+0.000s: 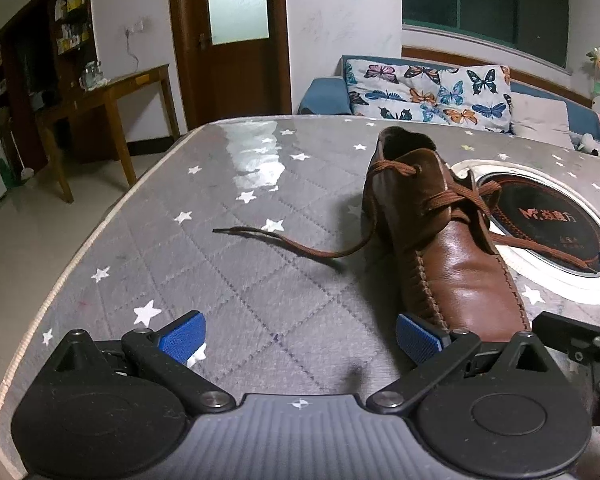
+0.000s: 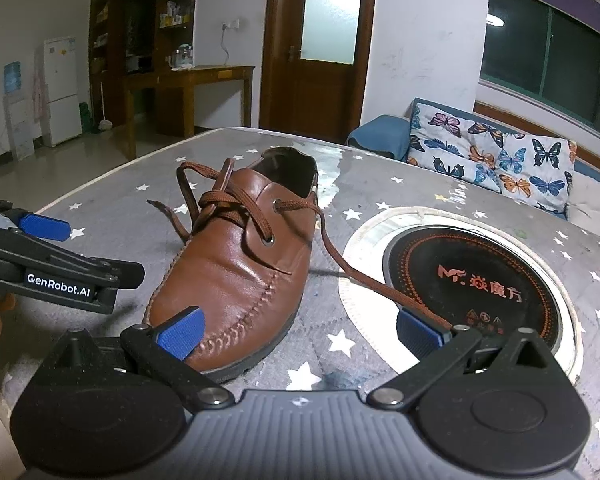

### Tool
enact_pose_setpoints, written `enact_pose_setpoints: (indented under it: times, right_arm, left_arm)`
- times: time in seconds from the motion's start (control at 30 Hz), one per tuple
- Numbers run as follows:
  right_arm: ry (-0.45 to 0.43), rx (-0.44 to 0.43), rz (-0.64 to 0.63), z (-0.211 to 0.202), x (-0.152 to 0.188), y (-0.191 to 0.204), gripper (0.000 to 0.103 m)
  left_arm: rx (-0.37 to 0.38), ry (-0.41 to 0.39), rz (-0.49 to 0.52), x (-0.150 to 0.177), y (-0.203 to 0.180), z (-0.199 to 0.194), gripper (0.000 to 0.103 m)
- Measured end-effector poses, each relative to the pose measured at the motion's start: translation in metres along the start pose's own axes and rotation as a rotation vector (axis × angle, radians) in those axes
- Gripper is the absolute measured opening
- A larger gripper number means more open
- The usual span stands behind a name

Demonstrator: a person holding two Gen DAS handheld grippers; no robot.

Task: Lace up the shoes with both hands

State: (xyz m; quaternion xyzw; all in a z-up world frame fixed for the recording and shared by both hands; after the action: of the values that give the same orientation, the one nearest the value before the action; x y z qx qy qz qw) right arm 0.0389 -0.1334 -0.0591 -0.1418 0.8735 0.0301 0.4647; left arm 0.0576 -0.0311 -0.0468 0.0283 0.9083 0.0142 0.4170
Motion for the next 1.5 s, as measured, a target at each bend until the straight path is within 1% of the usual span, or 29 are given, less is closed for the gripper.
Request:
enact_pose_setpoints:
  times: [0.43, 0.73, 0.93, 1.5]
  right_arm:
    - [0.019, 0.002, 0.003, 0.005, 0.007, -0.012, 0.103]
    - [0.014, -0.004, -0.02, 0.01, 0.016, -0.021, 0.103]
    - [0.011, -0.006, -0.008, 0.015, 0.021, -0.032, 0.103]
    - [0.04, 0.024, 0.004, 0.034, 0.035, -0.059, 0.103]
  left_arm:
    - [-0.017, 0.022, 0.006, 0.0, 0.004, 0.01, 0.103]
    - [-0.026, 0.021, -0.001, -0.001, 0.009, 0.015, 0.103]
    - [-0.042, 0.014, 0.003, -0.003, 0.015, 0.021, 0.103]
    - [-0.075, 0.022, -0.001, -0.005, 0.031, 0.042, 0.103]
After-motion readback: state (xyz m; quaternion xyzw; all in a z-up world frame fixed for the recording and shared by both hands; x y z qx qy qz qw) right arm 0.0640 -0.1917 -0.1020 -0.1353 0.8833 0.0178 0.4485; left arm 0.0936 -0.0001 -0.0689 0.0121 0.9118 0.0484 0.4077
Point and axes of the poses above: each gripper's, at about its wrist camera, not at the fingertips, and z roughly the way its jaws point, y to its left, x to its underside, the point moved 10 cm from there along z, roughly the way its jaws point
